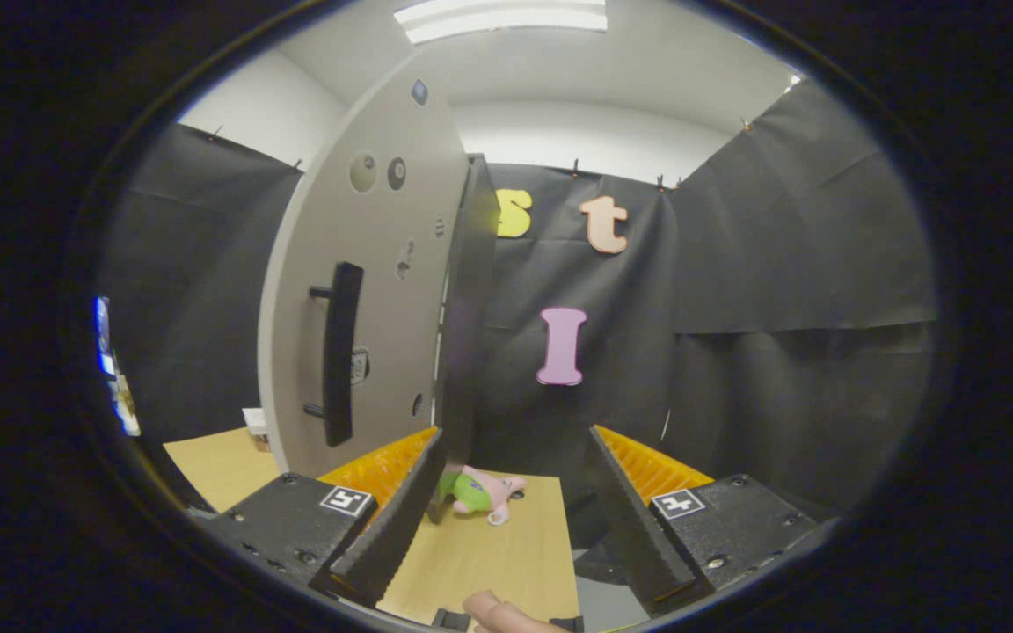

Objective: Open the shoe cabinet door, grab the shoes and put them into the shoe cabinet, then close the shoe cabinet door.

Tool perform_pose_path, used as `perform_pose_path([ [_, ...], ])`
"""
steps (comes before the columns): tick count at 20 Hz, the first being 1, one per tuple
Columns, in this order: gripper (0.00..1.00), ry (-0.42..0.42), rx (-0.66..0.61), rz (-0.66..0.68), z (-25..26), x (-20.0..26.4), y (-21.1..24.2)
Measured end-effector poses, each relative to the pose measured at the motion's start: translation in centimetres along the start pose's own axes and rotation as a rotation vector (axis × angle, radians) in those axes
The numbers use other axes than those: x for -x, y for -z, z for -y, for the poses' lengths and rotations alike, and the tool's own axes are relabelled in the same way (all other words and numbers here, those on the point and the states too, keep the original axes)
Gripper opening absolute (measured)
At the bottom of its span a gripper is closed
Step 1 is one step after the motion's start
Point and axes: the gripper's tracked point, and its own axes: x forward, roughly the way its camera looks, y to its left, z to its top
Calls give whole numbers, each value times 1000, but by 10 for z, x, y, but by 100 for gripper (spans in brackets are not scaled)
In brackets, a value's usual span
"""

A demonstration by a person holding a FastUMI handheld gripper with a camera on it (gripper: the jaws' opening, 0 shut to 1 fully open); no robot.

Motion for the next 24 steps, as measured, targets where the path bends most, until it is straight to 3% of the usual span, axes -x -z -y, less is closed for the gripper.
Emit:
perform_pose_path([
  [4, 100, -9, -50, 14, 27, -27, 22],
  [7, 100, -66, -79, -7, 19, -37, 38],
  [18, 100, -201, -20, -51, -111, -57, 49],
  [24, 95, -172, -61, -55, -124, -62, 64],
])
